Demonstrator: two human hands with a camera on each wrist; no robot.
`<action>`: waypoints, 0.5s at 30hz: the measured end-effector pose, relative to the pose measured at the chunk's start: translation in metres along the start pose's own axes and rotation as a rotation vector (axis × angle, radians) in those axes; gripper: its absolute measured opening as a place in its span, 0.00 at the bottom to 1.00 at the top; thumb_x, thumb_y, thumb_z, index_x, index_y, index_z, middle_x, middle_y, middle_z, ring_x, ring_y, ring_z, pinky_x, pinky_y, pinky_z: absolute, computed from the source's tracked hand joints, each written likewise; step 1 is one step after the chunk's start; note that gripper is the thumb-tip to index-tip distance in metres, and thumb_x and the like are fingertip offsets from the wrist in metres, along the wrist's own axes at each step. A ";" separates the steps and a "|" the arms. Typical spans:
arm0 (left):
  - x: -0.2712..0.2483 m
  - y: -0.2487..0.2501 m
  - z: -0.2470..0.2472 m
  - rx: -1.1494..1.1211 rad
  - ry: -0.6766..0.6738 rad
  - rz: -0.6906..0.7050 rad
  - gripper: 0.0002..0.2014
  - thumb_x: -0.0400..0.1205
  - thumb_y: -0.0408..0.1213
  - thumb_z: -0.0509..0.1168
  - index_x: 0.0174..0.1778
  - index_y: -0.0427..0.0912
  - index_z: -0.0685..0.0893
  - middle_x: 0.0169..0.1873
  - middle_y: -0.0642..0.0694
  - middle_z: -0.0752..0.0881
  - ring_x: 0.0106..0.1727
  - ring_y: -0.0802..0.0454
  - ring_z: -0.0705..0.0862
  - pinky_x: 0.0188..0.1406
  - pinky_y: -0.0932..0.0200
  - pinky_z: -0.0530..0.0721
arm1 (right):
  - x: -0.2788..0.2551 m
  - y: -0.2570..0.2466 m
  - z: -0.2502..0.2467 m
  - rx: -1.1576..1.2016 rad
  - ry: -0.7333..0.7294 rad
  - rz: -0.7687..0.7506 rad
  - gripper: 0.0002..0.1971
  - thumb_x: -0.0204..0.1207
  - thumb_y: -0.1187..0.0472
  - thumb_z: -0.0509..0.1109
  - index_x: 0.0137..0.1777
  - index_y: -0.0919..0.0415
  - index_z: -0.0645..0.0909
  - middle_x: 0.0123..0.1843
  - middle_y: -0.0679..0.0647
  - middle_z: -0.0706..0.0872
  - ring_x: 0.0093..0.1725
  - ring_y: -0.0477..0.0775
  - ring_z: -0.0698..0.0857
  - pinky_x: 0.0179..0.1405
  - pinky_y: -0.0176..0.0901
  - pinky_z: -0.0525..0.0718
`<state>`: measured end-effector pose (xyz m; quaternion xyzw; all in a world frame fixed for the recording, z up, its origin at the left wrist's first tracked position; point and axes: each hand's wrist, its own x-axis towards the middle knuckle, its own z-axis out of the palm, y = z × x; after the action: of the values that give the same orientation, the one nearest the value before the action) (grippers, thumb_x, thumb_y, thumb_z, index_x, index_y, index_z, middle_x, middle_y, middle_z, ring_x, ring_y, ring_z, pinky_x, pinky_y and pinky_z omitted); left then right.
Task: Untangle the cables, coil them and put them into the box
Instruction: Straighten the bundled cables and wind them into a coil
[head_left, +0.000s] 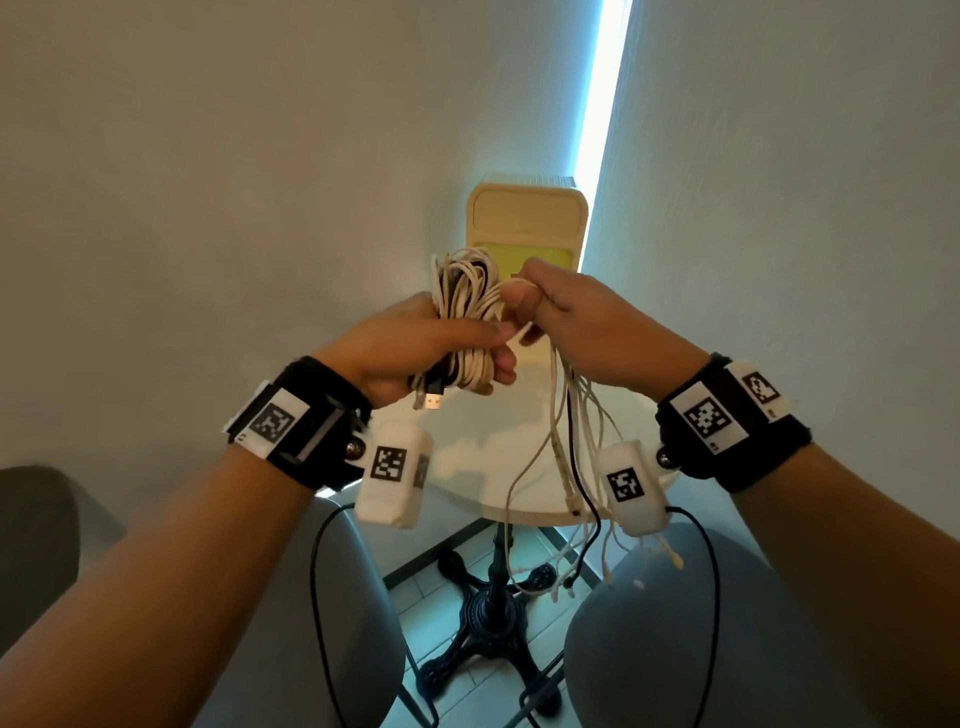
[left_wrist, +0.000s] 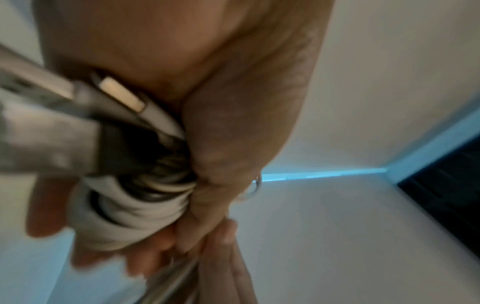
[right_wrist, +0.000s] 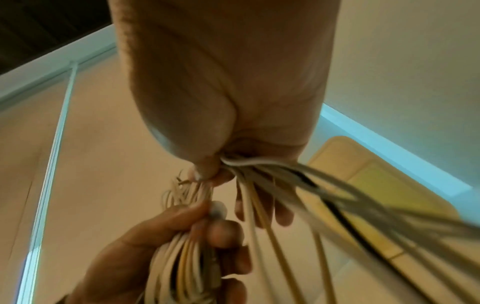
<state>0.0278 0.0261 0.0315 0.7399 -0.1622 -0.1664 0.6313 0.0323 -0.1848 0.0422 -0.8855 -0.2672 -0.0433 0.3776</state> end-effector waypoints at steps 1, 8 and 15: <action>0.000 -0.002 0.005 -0.036 0.014 0.015 0.10 0.88 0.36 0.71 0.62 0.34 0.87 0.43 0.38 0.91 0.47 0.40 0.92 0.48 0.46 0.93 | 0.002 0.000 0.002 0.055 0.039 0.018 0.17 0.95 0.51 0.59 0.52 0.65 0.77 0.50 0.59 0.89 0.51 0.55 0.89 0.54 0.45 0.90; -0.001 -0.008 0.032 0.093 0.236 0.186 0.06 0.87 0.39 0.74 0.50 0.40 0.90 0.31 0.45 0.88 0.32 0.50 0.88 0.29 0.59 0.83 | 0.006 -0.023 0.020 0.666 0.209 0.204 0.21 0.95 0.54 0.60 0.69 0.75 0.79 0.66 0.74 0.87 0.61 0.67 0.91 0.68 0.61 0.88; -0.002 -0.009 0.028 0.001 0.138 0.205 0.12 0.82 0.46 0.77 0.51 0.40 0.90 0.34 0.42 0.89 0.34 0.45 0.86 0.33 0.54 0.81 | 0.001 -0.032 0.024 0.800 0.203 0.238 0.17 0.94 0.53 0.62 0.67 0.64 0.85 0.63 0.65 0.92 0.65 0.66 0.91 0.70 0.65 0.88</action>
<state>0.0136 0.0043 0.0182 0.7293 -0.1932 -0.0497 0.6544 0.0141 -0.1494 0.0461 -0.6852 -0.1203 0.0207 0.7181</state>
